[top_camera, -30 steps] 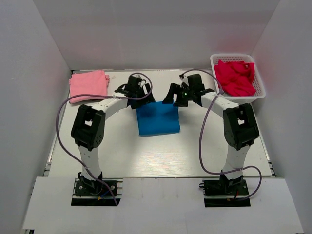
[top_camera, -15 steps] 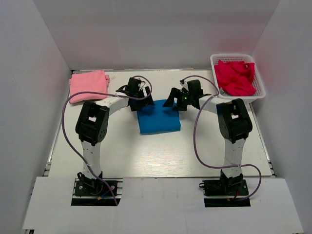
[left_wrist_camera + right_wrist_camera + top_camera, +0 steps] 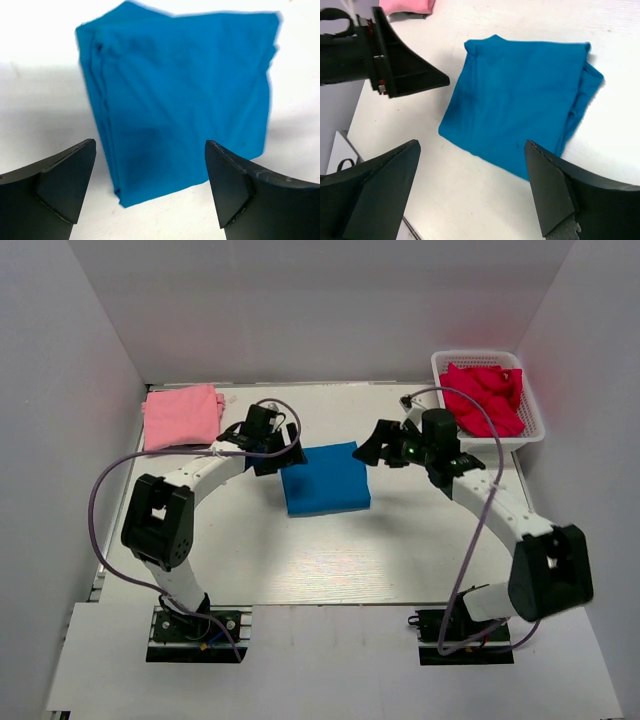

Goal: Fold and stack the t-shirts
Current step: Smooth out wrinkles on the folded tshirt, then put the neatly folded tshirt into the corner of the board with the left arm

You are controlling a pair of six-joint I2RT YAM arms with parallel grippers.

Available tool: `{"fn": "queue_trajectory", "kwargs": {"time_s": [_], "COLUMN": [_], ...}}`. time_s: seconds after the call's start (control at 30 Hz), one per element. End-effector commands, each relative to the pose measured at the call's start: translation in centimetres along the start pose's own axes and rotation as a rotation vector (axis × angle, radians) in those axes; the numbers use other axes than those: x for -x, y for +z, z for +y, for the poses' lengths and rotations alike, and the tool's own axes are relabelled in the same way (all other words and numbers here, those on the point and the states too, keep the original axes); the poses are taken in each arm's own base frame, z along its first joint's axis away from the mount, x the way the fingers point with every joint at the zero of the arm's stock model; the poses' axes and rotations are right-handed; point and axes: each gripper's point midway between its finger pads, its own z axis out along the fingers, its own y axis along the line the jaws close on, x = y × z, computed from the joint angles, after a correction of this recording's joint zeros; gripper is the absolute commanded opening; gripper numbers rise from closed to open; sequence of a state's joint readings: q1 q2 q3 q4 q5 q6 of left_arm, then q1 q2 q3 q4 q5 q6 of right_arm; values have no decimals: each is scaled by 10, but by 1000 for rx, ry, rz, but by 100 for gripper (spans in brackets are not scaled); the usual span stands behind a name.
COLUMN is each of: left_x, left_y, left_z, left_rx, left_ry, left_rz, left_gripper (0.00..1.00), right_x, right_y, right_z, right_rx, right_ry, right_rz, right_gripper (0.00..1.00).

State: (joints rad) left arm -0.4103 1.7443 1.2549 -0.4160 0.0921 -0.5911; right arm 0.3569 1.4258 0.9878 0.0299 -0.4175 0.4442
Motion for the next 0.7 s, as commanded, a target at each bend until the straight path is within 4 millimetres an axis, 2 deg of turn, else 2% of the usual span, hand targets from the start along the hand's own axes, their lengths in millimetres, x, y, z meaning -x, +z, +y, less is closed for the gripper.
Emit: {"fn": "queue_trajectory", "kwargs": {"time_s": [0.0, 0.03, 0.07, 0.23, 0.27, 0.4, 0.43, 0.5, 0.6, 0.63, 0.67], "left_x": [-27, -32, -34, -48, -49, -57, -54, -63, -61, -69, -62], "left_y": [2, 6, 9, 35, 40, 56, 56, 58, 58, 62, 64], "left_z": [20, 23, 25, 35, 36, 40, 43, 48, 44, 50, 48], "left_rx": [70, 77, 83, 115, 115, 112, 147, 190, 212, 249, 258], "left_ry": [-30, -41, -42, -47, -47, -39, -27, -6, 12, 25, 27], "left_rz": [61, 71, 80, 114, 114, 137, 115, 121, 77, 90, 79], "left_gripper": [100, 100, 100, 100, 100, 85, 76, 63, 60, 57, 57], "right_x": [-15, -15, -8, -13, -15, -24, -22, -19, -12, -8, -6], "right_y": [-23, -27, -37, -59, -60, -71, -76, -86, -98, -104, -109], "right_z": [-8, -19, -9, 6, 4, -7, -9, -18, -35, -31, -37], "right_rx": [-78, -145, -130, -100, -108, -173, -197, -264, -377, -374, -415], "right_ry": [0, 30, 17, 13, 10, 8, 5, -2, -14, -18, -23], "right_rz": [-10, -33, -69, -78, -71, -67, -83, -114, -164, -187, -204], "right_gripper": [90, 90, 90, 90, 90, 90, 90, 90, 90, 90, 90]}}
